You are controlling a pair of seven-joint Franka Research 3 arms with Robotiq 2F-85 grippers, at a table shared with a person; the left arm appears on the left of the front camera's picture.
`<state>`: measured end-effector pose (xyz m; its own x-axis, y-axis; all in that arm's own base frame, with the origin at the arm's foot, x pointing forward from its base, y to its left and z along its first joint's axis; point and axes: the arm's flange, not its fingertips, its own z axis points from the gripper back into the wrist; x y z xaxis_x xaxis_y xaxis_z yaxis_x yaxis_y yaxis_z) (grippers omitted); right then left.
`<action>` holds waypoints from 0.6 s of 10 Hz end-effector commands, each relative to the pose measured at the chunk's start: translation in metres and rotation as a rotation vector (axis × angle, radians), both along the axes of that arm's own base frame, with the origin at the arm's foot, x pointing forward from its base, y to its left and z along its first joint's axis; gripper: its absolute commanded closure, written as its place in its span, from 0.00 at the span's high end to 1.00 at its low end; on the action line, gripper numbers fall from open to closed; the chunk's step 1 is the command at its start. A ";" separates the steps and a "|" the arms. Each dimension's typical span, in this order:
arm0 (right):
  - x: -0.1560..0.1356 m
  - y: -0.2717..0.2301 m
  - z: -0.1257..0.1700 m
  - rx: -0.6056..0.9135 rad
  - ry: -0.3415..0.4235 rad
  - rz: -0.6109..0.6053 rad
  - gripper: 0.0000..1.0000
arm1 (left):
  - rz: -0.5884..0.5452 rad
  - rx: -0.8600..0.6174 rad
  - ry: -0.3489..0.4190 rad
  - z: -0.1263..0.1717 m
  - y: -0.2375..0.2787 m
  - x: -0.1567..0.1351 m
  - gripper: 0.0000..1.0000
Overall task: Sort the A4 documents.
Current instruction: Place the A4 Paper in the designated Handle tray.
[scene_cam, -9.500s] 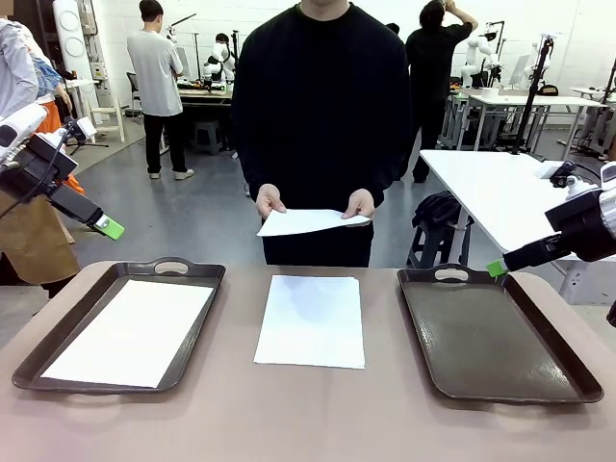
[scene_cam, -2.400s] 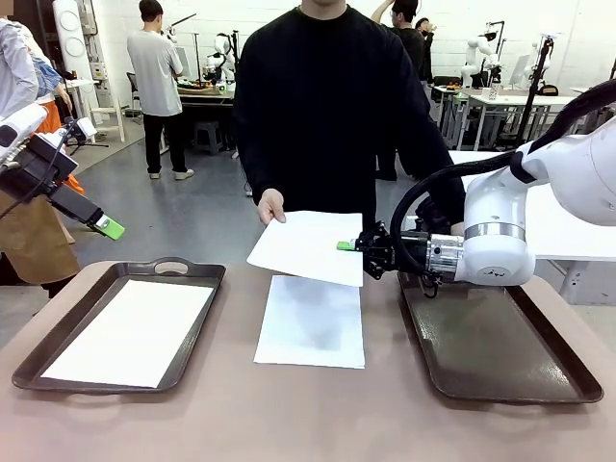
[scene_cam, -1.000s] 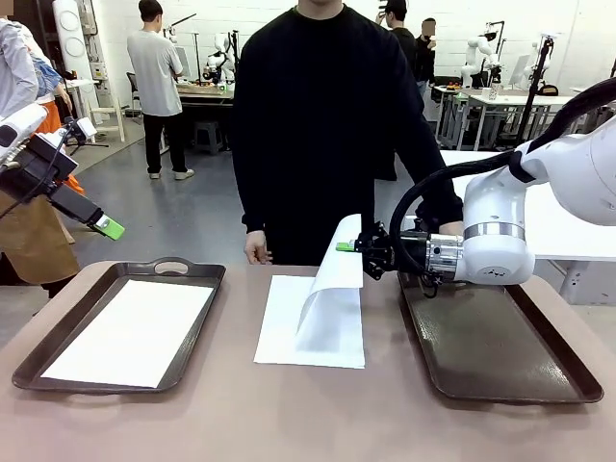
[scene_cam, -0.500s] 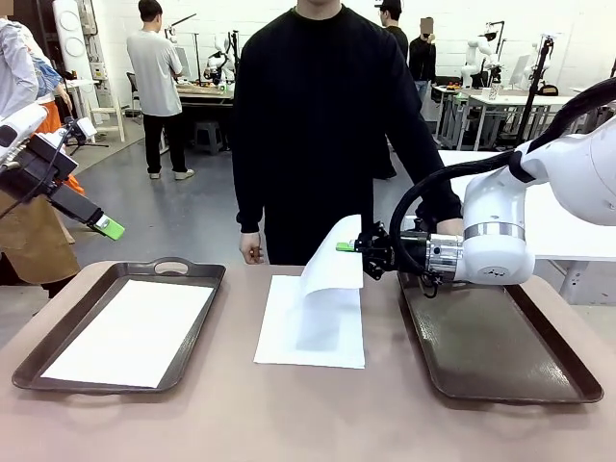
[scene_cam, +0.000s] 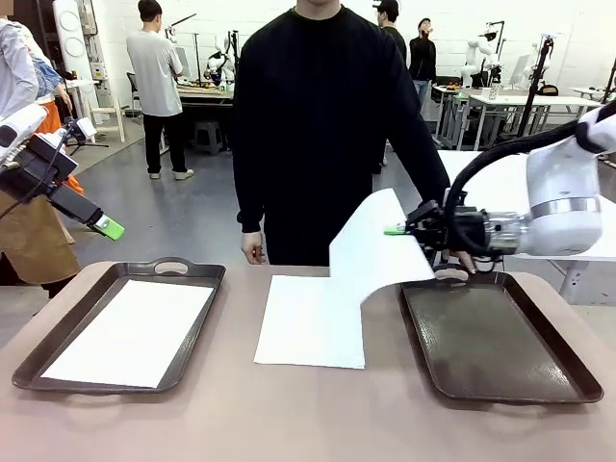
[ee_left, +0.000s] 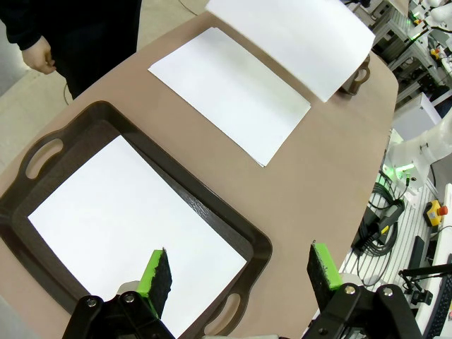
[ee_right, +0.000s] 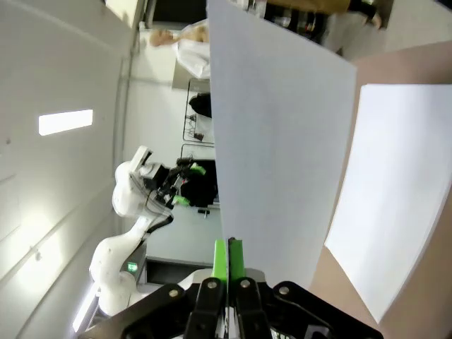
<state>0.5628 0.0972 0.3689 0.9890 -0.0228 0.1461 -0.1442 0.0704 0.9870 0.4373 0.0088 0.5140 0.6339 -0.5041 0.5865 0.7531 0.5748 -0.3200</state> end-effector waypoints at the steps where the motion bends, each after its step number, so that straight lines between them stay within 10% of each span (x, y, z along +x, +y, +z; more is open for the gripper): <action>1: -0.001 -0.021 -0.004 0.000 -0.023 0.058 0.01 | -0.010 0.001 -0.003 0.000 -0.001 0.000 1.00; 6: -0.006 -0.083 -0.005 -0.007 -0.018 0.026 0.01 | -0.010 0.001 -0.003 0.000 -0.001 0.000 1.00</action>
